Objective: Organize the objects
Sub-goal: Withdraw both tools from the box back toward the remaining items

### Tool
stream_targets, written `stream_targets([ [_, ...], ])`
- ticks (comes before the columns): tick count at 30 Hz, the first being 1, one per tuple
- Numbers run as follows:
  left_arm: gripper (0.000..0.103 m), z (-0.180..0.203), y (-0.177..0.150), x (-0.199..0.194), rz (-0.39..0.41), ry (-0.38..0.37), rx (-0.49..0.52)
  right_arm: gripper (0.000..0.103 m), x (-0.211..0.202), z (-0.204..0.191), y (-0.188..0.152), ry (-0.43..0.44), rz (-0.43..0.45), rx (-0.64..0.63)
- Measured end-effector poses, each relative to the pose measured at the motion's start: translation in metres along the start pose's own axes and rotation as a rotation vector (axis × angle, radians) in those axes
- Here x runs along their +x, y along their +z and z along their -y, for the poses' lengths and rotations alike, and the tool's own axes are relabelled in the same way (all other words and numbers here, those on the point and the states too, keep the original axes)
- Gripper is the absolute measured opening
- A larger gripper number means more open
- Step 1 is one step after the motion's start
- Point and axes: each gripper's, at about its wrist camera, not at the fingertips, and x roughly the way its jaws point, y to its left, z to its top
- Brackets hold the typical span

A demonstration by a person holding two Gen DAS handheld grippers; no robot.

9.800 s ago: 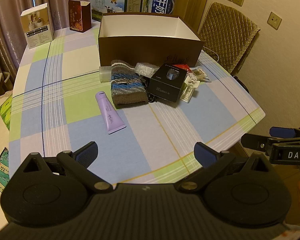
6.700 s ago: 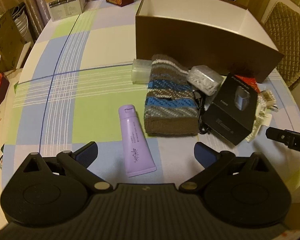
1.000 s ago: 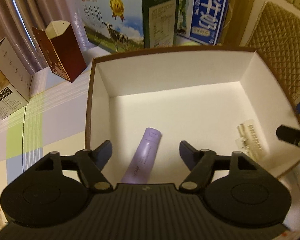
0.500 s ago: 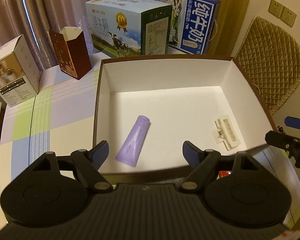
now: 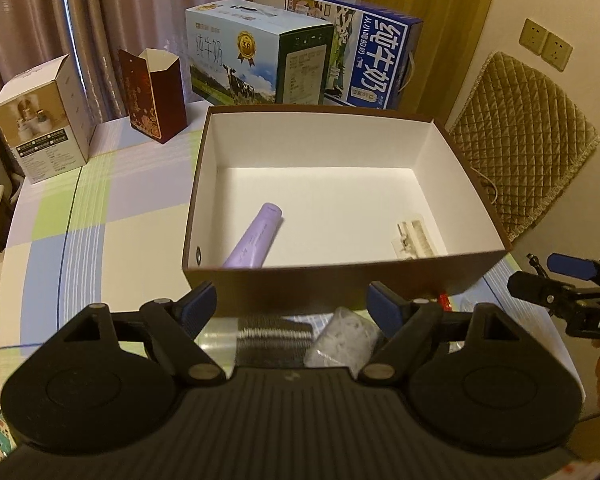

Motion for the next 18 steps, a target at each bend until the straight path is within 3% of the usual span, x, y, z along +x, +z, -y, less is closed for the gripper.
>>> stream_targets([
  [18,0.079,0.011,-0.046,-0.036,-0.007,-0.026,-0.011,0.101,-0.038,-0.005,-0.034,0.012,-0.019,0.041],
])
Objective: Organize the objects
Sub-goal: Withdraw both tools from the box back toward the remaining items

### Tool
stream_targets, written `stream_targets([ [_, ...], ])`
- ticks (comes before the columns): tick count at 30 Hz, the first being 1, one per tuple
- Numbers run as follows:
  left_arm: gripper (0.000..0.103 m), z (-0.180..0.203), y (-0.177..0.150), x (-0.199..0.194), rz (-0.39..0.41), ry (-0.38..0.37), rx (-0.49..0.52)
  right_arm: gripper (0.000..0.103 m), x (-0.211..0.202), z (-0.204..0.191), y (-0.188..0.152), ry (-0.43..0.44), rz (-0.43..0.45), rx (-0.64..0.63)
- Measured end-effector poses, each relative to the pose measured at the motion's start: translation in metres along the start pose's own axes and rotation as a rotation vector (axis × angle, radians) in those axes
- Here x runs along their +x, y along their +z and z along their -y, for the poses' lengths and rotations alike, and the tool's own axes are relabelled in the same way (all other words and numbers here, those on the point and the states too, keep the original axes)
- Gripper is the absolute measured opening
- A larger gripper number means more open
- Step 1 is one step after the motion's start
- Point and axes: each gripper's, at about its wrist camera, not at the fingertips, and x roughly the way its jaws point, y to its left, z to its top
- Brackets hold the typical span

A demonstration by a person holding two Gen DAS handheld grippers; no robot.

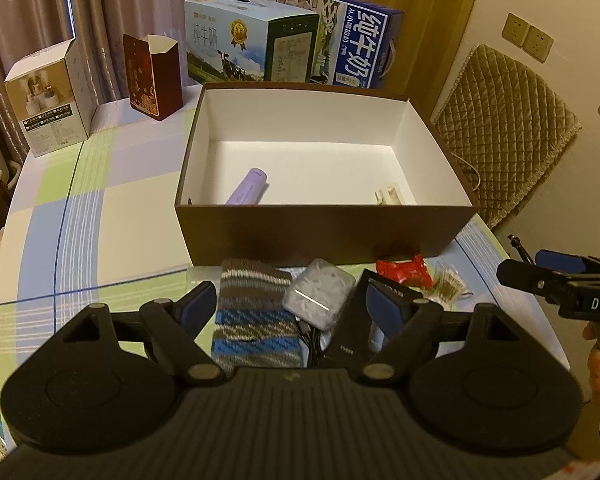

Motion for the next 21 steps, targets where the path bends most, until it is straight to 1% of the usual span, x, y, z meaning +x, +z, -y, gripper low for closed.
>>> stream_targets([
  [11,0.080,0.009,-0.020,-0.007,-0.012,-0.020,0.009,0.101,-0.011,-0.001,-0.019,0.003,-0.032,0.016],
  [21,0.080,0.016,-0.035,-0.005,-0.031,-0.042,0.012,0.101,-0.014,0.004,-0.038,-0.008,-0.074,0.043],
])
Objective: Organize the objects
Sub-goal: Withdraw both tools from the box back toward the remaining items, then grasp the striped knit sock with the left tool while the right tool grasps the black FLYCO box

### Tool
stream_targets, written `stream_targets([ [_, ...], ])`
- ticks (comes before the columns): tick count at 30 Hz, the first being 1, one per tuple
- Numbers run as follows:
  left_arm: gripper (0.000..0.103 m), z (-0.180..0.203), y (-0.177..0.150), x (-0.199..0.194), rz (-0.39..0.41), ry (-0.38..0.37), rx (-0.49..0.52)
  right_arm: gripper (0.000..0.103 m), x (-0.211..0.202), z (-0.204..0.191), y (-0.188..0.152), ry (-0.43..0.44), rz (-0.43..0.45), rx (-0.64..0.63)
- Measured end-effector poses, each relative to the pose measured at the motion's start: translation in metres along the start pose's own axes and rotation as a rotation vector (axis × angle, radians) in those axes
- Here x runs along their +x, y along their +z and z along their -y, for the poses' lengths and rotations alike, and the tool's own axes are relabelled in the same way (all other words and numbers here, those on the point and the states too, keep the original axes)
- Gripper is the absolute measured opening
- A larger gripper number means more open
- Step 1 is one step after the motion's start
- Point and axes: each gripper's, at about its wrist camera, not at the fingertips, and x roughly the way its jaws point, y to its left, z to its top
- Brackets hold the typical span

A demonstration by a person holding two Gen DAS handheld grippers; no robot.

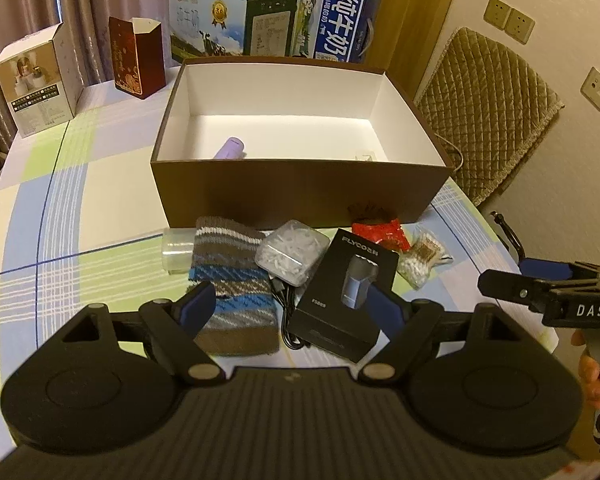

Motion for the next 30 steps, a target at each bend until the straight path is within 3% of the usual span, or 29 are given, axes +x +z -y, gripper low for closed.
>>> stream_targets([
  [16,0.082,0.004,-0.013,0.013,-0.039,0.013,0.007,0.101,0.012,0.013,-0.014,-0.047,-0.064,0.066],
  [30,0.082,-0.034,-0.023,0.027,-0.085,0.066,-0.058,0.101,0.069,-0.032,-0.006,0.018,-0.163,0.078],
])
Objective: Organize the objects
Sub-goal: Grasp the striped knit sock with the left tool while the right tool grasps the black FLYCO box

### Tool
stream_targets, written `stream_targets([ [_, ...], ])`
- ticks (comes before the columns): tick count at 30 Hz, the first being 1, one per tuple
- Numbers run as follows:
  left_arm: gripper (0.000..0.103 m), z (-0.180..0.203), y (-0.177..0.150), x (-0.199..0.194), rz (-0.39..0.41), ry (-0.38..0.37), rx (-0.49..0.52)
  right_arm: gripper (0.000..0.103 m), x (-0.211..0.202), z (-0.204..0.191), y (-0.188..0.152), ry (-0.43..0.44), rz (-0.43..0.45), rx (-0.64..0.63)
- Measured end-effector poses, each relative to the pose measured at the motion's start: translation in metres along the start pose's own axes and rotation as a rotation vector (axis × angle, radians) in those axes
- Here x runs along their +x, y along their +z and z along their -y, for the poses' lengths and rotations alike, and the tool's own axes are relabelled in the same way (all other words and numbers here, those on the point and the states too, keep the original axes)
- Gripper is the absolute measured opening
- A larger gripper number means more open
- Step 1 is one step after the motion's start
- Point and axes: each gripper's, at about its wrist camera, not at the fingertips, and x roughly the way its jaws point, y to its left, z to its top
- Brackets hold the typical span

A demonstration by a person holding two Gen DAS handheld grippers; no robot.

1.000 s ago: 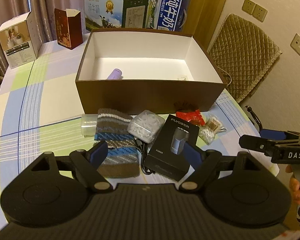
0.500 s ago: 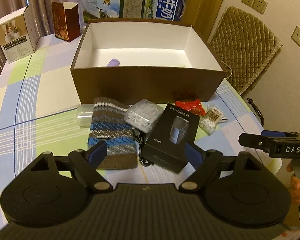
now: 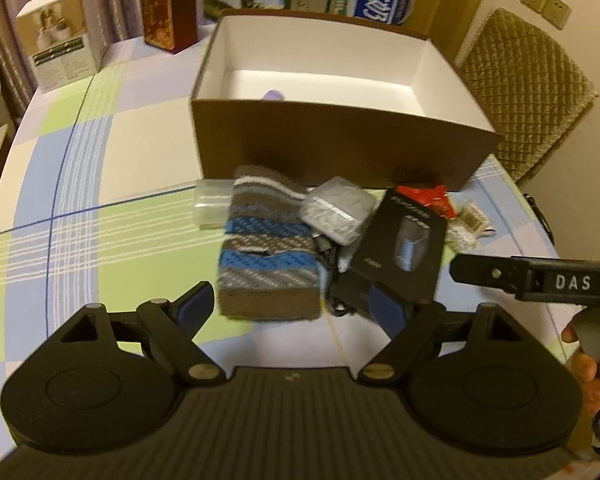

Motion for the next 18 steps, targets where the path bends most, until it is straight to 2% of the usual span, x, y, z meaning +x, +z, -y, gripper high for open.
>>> stream_targets([
  [8,0.082,-0.030,0.000,0.016,-0.032,0.029,-0.039,0.101,0.048,-0.029,0.014,-0.048,-0.052,0.037],
  [11,0.082,-0.038,0.000,0.023,-0.046,0.035,-0.043,0.101,0.066,-0.034,0.019,-0.097,-0.073,0.052],
  [15,0.082,-0.044,0.000,0.032,-0.067,0.032,-0.047,0.101,0.087,-0.035,0.021,-0.165,-0.088,0.059],
  [18,0.082,-0.048,0.001,0.039,-0.083,0.028,-0.042,0.101,0.090,-0.032,0.020,-0.170,-0.083,0.044],
])
